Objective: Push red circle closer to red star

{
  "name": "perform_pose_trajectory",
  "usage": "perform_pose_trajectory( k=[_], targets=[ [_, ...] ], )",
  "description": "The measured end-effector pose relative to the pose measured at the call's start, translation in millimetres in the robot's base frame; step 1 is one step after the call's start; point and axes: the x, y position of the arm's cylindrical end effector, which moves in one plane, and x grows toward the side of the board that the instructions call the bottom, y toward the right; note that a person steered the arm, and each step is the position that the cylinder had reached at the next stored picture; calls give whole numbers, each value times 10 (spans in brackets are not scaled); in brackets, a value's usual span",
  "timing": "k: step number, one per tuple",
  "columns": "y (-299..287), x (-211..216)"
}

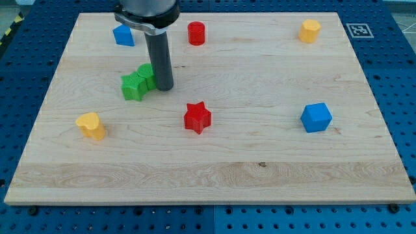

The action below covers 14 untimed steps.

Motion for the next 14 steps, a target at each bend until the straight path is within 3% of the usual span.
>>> perform_pose_trajectory(
  k=[2,8,9,11,14],
  targets=[
    [167,-117],
    [61,-1775],
    [126,-1816],
    [365,-1503],
    [841,-1665]
  ],
)
